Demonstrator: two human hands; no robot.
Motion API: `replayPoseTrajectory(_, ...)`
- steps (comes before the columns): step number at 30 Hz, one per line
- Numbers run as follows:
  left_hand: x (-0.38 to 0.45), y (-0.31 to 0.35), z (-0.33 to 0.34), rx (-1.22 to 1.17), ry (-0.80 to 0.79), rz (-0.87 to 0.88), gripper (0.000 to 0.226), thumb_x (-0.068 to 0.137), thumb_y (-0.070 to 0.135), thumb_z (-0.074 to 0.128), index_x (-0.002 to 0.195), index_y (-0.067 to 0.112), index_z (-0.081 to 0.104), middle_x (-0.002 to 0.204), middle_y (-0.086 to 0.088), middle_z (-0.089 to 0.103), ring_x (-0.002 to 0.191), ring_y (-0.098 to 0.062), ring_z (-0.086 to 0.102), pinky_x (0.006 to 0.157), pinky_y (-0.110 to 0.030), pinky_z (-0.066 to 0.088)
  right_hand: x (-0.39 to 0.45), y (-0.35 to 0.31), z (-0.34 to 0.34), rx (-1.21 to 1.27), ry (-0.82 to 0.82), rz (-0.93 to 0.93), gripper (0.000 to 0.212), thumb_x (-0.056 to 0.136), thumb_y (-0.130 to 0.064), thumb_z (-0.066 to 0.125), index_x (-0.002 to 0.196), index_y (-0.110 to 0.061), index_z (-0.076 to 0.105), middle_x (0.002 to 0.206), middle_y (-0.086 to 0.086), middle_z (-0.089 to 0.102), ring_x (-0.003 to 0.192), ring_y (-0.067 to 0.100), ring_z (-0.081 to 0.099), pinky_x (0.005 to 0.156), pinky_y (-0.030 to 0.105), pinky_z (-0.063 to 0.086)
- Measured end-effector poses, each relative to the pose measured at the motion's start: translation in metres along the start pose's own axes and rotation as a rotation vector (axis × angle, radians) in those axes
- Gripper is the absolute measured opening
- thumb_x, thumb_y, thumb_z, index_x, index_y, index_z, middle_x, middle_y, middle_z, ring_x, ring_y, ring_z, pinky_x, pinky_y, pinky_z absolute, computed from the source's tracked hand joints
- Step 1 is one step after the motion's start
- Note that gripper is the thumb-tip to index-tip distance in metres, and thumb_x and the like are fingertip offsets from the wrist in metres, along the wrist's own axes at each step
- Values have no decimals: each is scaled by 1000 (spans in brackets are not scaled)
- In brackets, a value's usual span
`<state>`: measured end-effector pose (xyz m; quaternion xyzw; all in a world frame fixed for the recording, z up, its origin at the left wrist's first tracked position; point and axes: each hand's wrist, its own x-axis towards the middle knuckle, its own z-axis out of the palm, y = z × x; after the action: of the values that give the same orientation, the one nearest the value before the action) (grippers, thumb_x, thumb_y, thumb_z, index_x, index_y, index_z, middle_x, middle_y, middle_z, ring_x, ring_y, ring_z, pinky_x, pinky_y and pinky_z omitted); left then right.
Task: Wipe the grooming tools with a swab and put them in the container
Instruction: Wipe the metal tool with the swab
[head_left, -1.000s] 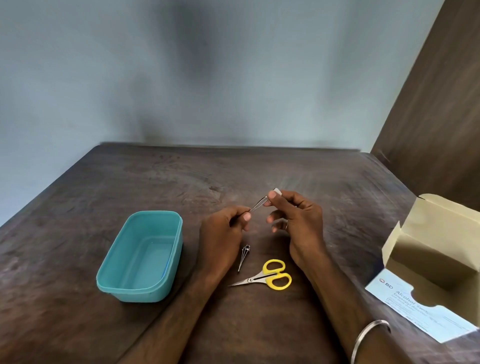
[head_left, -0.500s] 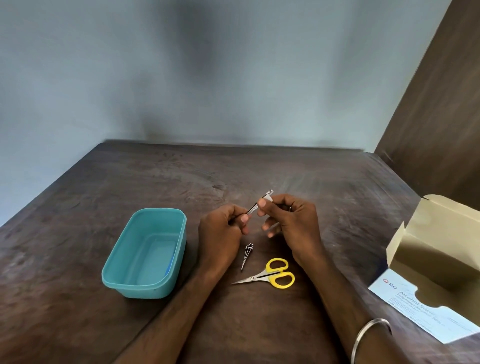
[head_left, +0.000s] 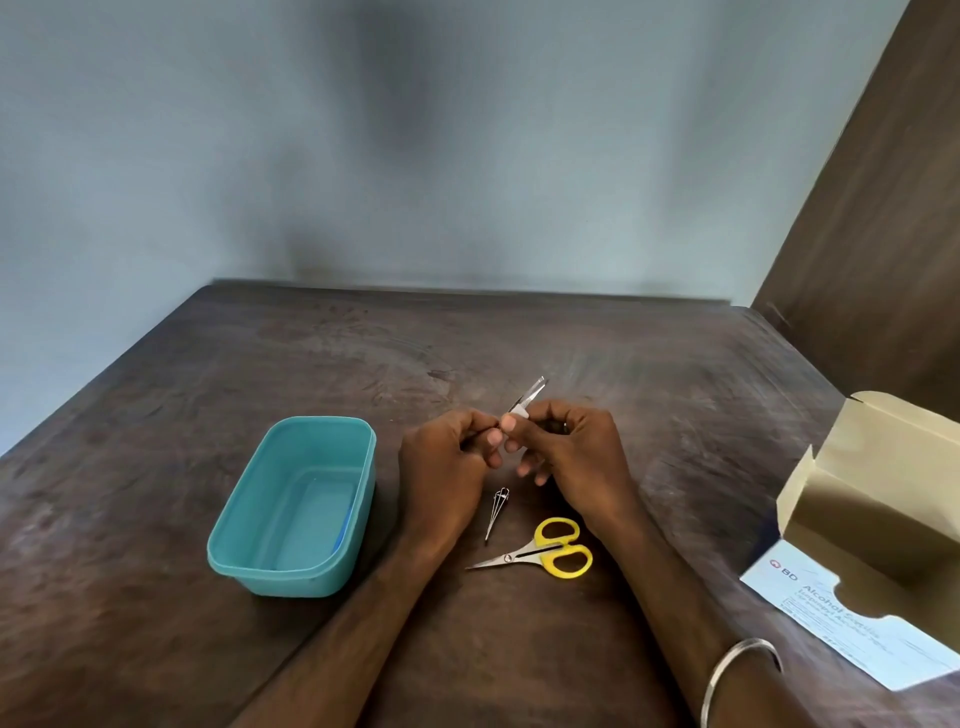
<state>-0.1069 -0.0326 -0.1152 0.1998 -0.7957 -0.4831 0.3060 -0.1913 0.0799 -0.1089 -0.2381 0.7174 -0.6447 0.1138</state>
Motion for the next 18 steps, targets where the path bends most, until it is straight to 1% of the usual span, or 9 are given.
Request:
replayPoseTrajectory(6,-2,2,0,-32,-9,13,15,86,9,69,80,22,76,64,5,71,62,-11,67,62,-43,57,2,2,-1,-13,-19,7,17,86,-23,77,76,-10,74,69,11,74,51,23,64,46,29,45)
replayPoseTrajectory(8,-2,4,-1,-48,-17,22,15,86,8,69,82,21,76,65,5,72,63,-10,68,61,-37,57,2,3,-1,-22,-24,14,18,87,-23,76,76,-9,73,69,11,73,51,23,64,46,28,45)
replayPoseTrajectory(11,-3,7,-2,-86,-71,20,20,88,1,66,87,19,75,70,5,74,64,-5,69,60,-21,53,3,4,-2,-31,-32,23,19,88,-23,76,77,-8,71,66,8,72,51,21,63,47,28,45)
replayPoseTrajectory(13,-3,9,-2,-126,-115,-12,26,88,-5,62,91,17,73,75,4,75,67,-5,70,60,-14,50,3,5,-3,-38,-30,24,20,87,-23,76,79,-5,71,66,8,71,52,21,64,47,29,46)
replayPoseTrajectory(15,-3,9,-2,-131,-130,-35,29,86,-10,59,93,15,73,76,2,75,69,-7,71,61,-14,51,3,5,-2,-42,-20,20,17,87,-21,76,80,-6,71,67,9,72,53,21,64,47,29,46)
replayPoseTrajectory(18,-2,8,0,-87,-95,-40,27,84,-9,61,90,15,73,72,2,75,65,-7,69,62,-21,54,2,4,-1,-50,8,18,13,87,-21,76,79,-11,72,65,7,71,51,20,63,47,29,47)
